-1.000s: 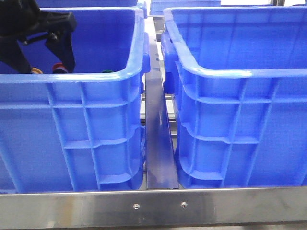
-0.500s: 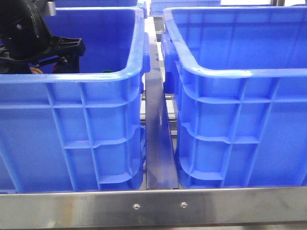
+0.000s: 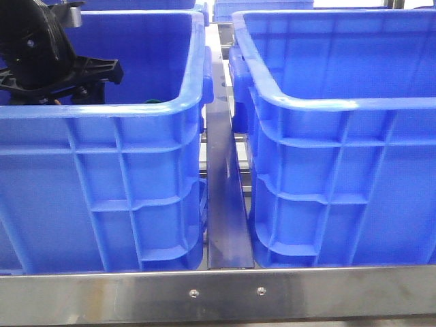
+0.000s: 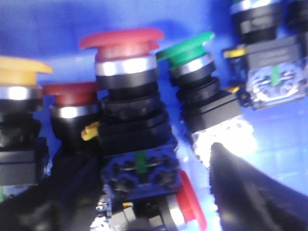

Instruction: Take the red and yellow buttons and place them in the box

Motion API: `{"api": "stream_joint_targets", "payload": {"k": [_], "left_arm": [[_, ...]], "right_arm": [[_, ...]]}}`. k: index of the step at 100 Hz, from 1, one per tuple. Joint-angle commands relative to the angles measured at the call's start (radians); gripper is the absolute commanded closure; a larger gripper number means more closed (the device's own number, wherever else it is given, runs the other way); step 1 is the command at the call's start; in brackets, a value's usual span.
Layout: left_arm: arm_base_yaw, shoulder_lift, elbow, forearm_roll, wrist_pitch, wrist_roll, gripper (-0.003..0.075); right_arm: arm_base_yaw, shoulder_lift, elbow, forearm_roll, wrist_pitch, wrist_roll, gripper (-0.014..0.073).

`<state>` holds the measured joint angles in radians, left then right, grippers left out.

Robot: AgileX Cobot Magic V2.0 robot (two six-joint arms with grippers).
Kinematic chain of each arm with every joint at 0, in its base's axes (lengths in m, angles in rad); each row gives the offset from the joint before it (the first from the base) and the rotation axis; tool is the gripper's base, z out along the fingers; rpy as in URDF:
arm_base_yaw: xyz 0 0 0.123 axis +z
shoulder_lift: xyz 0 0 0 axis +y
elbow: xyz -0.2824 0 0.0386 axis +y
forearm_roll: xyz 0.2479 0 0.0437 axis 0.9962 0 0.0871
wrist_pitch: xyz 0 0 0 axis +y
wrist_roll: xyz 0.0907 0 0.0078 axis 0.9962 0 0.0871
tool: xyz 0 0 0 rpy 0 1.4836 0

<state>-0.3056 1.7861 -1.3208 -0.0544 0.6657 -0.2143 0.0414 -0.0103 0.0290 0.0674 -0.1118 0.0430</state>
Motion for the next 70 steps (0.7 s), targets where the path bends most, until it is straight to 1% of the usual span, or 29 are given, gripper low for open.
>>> {"api": "stream_joint_targets", "payload": {"k": [1, 4, 9, 11, 16, 20, 34, 52, 70], "left_arm": [[-0.003, -0.043, -0.031, 0.0, -0.031, -0.01, 0.0403], [-0.003, -0.043, -0.033, 0.0, -0.031, -0.01, 0.0447], [-0.003, -0.047, -0.033, 0.0, -0.035, -0.01, 0.055], [-0.003, -0.048, -0.033, 0.0, -0.037, -0.01, 0.0577], [-0.003, -0.053, -0.033, 0.0, -0.04, -0.01, 0.0685], [-0.003, -0.06, -0.033, 0.003, -0.041, -0.01, 0.0743], [-0.003, -0.104, -0.033, 0.022, -0.023, -0.007, 0.0739], [-0.016, -0.212, -0.022, 0.071, 0.02, 0.002, 0.0739], [-0.085, -0.376, 0.05, 0.086, 0.009, 0.021, 0.0739]], "right_arm": [[0.0, -0.021, -0.016, -0.008, -0.085, 0.001, 0.069], [0.0, -0.021, -0.016, -0.008, -0.085, 0.001, 0.069], [0.0, -0.021, -0.016, -0.008, -0.085, 0.001, 0.069], [0.0, -0.021, -0.016, -0.008, -0.085, 0.001, 0.069], [0.0, -0.021, -0.016, -0.008, -0.085, 0.001, 0.069], [0.0, -0.021, -0.016, -0.008, -0.085, 0.001, 0.069], [0.0, -0.021, -0.016, -0.008, -0.085, 0.001, 0.069], [0.0, -0.021, -0.016, -0.008, -0.085, 0.001, 0.069], [0.0, -0.021, -0.016, -0.008, -0.085, 0.001, 0.069]]}}
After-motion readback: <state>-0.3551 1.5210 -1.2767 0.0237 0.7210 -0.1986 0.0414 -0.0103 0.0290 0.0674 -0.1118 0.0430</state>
